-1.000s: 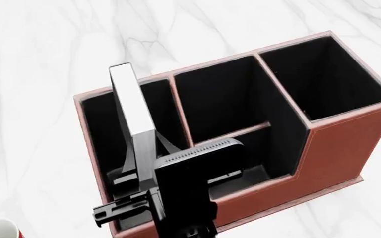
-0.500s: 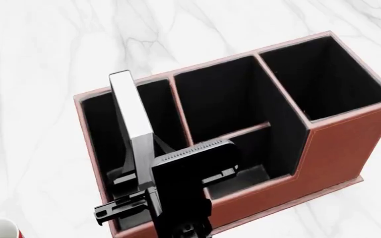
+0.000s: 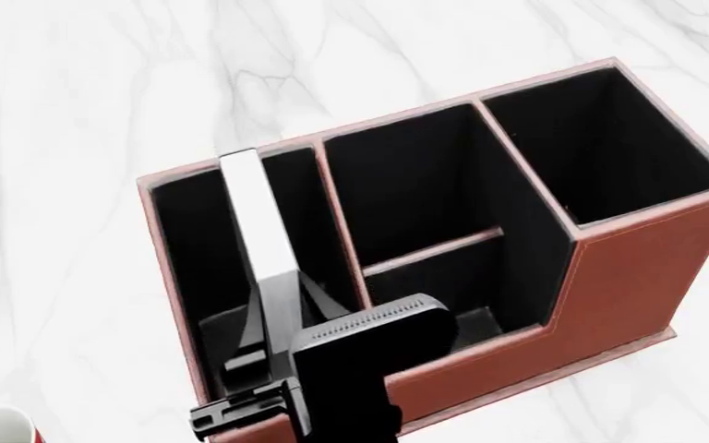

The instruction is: Pick up the book and place it in the left compartment of the caddy.

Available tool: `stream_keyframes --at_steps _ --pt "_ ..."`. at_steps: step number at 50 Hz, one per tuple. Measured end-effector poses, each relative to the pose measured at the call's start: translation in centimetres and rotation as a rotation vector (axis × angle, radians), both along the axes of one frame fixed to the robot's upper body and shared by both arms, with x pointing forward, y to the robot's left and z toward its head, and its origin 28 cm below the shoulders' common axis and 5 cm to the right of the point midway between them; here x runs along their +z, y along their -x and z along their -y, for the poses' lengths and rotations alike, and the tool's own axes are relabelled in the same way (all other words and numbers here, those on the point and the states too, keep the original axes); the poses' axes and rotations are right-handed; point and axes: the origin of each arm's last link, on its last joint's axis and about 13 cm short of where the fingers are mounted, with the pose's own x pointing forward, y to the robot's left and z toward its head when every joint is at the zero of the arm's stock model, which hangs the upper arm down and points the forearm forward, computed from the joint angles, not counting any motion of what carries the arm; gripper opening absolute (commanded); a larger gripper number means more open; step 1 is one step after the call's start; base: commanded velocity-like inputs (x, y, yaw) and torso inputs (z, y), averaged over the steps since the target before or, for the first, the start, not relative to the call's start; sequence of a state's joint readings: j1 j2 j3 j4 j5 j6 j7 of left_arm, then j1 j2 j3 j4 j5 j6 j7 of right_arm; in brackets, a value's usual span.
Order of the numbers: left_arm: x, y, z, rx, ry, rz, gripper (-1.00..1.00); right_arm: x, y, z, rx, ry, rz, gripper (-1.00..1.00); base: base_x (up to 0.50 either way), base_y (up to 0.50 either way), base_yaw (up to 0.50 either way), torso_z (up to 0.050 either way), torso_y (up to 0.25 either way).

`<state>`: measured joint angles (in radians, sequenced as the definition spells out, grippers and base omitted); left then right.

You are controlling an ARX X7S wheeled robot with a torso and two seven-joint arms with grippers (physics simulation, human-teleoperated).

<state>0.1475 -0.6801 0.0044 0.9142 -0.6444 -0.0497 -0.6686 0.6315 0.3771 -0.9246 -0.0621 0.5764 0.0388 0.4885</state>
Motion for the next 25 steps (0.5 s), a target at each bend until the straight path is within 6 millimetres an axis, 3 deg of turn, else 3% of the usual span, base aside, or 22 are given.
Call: stream_keyframes --at_steps 25 --pt "0.0 0.0 0.0 0.0 0.001 0.001 1.0 -1.7 -0.3 0.3 -0.023 -0.011 -0.019 -1.0 0.0 0.0 0.0 0.0 0.002"
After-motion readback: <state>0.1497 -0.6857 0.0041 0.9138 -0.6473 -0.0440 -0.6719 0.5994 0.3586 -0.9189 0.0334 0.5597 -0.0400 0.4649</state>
